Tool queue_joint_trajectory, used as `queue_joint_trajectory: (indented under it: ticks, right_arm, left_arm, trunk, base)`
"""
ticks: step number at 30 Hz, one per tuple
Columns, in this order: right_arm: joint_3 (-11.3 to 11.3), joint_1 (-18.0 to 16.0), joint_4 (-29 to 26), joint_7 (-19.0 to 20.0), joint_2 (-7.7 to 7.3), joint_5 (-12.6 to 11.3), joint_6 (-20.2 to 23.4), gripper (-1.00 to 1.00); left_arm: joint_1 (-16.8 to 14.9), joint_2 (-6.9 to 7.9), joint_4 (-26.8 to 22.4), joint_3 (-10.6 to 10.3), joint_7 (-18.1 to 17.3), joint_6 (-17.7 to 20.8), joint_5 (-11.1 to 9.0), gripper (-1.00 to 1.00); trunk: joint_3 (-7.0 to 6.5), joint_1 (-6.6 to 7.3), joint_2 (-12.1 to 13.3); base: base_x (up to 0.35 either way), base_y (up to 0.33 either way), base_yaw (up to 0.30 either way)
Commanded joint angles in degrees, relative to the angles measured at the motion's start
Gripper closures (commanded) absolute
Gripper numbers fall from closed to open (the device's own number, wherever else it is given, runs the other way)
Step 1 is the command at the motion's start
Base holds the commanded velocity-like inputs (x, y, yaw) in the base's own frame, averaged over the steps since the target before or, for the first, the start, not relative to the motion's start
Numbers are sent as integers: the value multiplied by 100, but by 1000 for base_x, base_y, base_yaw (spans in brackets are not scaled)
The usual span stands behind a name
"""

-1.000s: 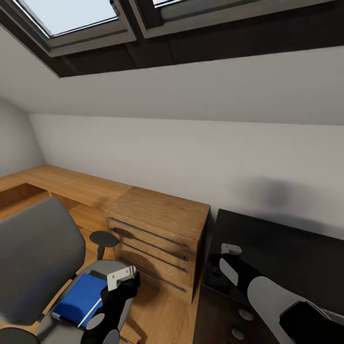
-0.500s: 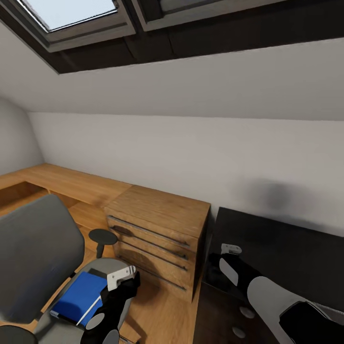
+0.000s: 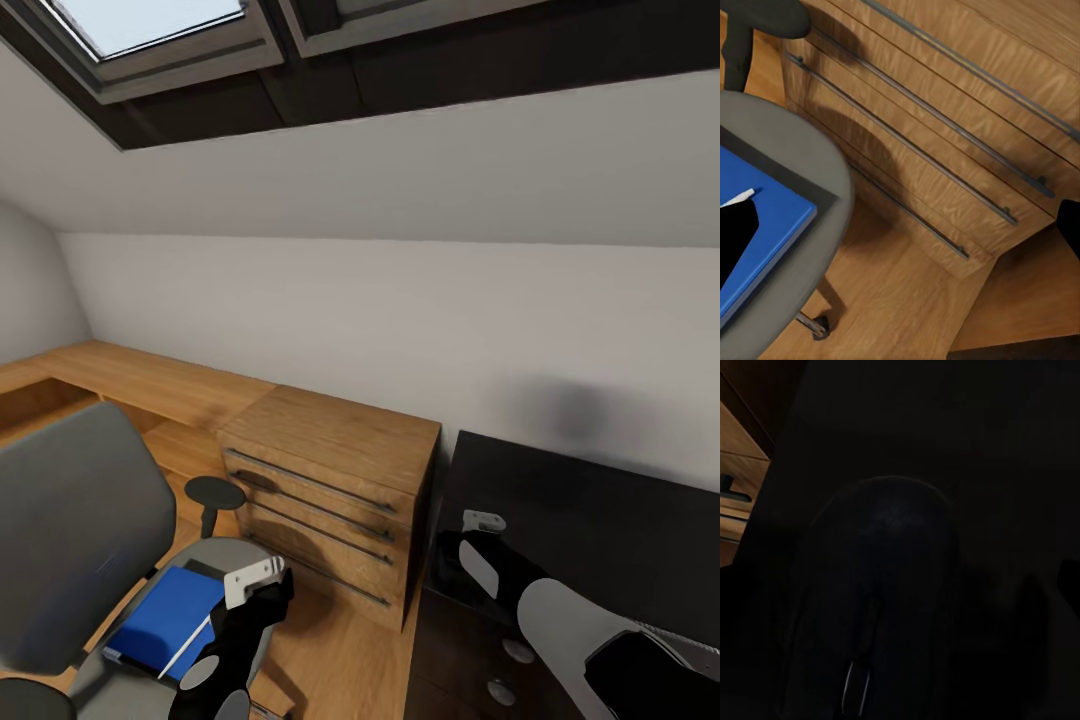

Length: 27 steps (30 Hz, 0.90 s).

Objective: In the bedroom, organize the workspace by keeping the computer under the desk, ensuring the monitor is on the desk, placing the keyboard on the desk next to the monitor, placing the mouse on the desk next to the keyboard, moving the folder from the swivel chair onto the desk next to the mouse, stacking the notebook on top of the folder with the pen on top of the notebook, and positioning the swivel chair next to the desk.

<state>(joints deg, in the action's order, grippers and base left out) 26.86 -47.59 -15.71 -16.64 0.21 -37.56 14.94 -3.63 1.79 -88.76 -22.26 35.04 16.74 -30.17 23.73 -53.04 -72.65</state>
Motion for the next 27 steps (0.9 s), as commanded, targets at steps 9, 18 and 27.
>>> queue_joint_trajectory:
  ticks: [9,18,27]
  right_arm:
    - [52,-4,-14,-27,-3,-44,27,-100]
    - [73,-4,-20,104,-3,-33,27,-100]
    - [73,-4,-20,108,-3,-32,27,-100]
  left_arm:
    - [-6,6,-9,-13,47,14,-32,-100]
    - [-6,6,-9,-6,47,14,-32,-100]
    - [-6,6,-10,-6,47,13,-32,-100]
  trunk:
    - [7,0,-4]
    - [7,0,-4]
    - [7,0,-4]
  base:
    - [0,0,0]
    - [0,0,0]
    - [0,0,0]
